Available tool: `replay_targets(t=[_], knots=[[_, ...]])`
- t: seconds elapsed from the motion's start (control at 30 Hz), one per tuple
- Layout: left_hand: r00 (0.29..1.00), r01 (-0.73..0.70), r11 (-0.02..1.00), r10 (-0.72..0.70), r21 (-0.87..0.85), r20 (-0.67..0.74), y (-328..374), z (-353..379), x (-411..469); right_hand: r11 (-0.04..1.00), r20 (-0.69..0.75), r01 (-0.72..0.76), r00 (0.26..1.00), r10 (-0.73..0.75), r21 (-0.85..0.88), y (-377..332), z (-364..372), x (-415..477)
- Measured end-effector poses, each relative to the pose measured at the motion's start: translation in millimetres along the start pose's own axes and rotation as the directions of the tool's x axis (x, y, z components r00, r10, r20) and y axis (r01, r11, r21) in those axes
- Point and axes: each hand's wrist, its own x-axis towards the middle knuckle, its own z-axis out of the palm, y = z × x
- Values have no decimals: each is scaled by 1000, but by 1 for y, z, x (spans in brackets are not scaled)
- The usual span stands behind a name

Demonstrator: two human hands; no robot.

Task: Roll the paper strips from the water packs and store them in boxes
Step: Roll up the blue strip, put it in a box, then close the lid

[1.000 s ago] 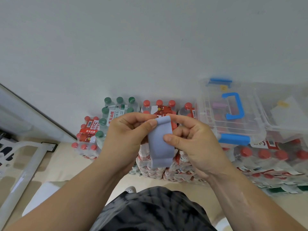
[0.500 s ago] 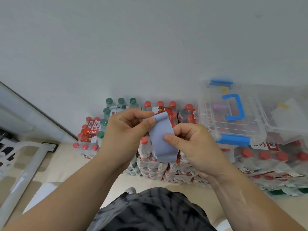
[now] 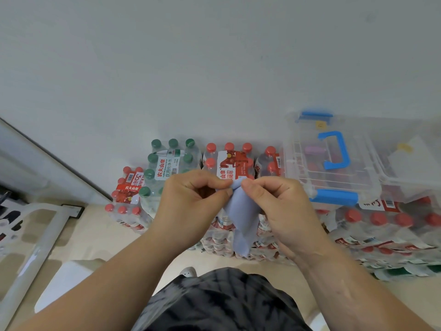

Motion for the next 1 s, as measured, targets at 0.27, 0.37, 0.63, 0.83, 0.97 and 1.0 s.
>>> replay_targets(t=[0.27, 0.37, 0.63, 0.83, 0.97, 1.0], knots=[[991, -133, 978, 125, 158, 56, -5, 4, -1, 985, -109, -26, 993, 45, 171, 11, 0, -2], [984, -171, 970, 158, 171, 85, -6, 3, 0, 983, -76, -56, 995, 71, 175, 14, 0, 0], [991, 84, 988, -70, -129, 113, -10, -12, 0, 980, -94, -11, 995, 31, 197, 18, 10, 4], [965, 262, 907, -249, -328, 83, -18, -21, 4, 973, -231, 26, 973, 29, 229, 14, 32, 15], [965, 259, 908, -255, -329, 54, -23, -35, 21, 974, -276, 15, 960, 49, 224, 14, 51, 21], [968, 248, 913, -245, -323, 52, -25, -42, 27, 976, -279, 24, 959, 38, 217, 12, 58, 24]])
